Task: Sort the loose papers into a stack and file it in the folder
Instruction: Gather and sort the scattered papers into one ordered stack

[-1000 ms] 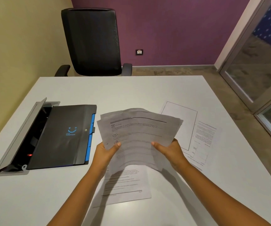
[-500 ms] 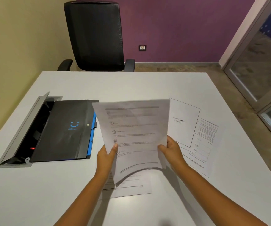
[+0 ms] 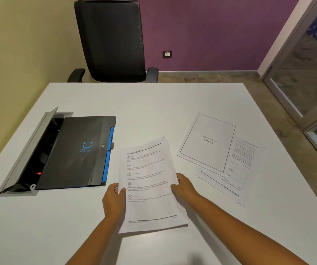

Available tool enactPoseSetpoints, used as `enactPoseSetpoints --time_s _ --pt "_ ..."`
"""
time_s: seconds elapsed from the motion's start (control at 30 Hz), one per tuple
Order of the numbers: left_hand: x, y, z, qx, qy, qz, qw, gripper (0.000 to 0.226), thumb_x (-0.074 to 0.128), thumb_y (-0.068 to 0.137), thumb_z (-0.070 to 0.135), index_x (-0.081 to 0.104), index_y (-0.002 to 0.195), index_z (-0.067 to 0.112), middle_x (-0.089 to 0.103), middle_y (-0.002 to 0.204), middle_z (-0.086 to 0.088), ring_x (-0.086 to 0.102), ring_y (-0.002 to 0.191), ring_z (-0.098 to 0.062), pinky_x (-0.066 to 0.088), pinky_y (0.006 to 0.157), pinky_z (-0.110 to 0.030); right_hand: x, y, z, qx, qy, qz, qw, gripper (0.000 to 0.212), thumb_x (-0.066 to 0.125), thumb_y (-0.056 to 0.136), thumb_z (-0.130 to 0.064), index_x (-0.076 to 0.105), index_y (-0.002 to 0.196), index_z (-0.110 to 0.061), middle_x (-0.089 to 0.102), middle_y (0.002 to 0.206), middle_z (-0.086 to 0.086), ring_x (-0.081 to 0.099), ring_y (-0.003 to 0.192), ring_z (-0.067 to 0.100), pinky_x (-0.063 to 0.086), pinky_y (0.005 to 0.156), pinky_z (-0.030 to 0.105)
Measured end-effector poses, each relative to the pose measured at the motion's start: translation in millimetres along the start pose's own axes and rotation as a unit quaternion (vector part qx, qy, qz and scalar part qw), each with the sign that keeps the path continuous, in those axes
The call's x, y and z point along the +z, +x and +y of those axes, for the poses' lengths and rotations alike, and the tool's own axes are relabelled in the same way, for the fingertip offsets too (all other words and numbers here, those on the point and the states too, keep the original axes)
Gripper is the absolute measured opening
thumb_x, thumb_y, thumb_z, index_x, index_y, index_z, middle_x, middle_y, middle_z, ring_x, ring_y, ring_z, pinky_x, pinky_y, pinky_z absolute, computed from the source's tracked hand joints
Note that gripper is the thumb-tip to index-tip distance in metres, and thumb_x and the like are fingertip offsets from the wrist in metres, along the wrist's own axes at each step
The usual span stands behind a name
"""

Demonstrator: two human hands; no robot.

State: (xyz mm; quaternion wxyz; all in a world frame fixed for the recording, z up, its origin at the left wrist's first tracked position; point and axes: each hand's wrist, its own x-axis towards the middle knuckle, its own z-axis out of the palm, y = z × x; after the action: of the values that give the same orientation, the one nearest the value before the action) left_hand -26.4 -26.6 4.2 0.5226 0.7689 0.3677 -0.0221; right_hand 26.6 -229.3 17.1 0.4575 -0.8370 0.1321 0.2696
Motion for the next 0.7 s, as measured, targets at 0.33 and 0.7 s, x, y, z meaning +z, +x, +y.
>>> enactPoseSetpoints --time_s 0.33,0.7 --pt "-10 13 -9 0.0 0.125 0.044 0.991 0.037 0.06 0.087 0.016 0.054 0.12 0.0 0.059 0.121 -0.02 0.06 0.104 -0.037 0.049 0.088 -0.047 22 10 -3 0.012 -0.044 0.011 0.999 0.041 0.049 0.09 -0.014 0.044 0.13 -0.006 0.052 0.122 0.009 0.052 0.105 0.02 0.037 0.083 0.022" --pt "-4 15 -13 -0.023 0.119 0.038 0.992 0.021 0.049 0.092 0.007 0.059 0.107 -0.004 0.061 0.108 -0.022 0.058 0.082 -0.028 0.049 0.067 -0.03 26 7 12 0.026 -0.175 -0.001 0.984 0.032 0.048 0.09 -0.021 0.048 0.119 -0.007 0.039 0.129 0.014 0.051 0.109 0.029 0.041 0.088 0.029"
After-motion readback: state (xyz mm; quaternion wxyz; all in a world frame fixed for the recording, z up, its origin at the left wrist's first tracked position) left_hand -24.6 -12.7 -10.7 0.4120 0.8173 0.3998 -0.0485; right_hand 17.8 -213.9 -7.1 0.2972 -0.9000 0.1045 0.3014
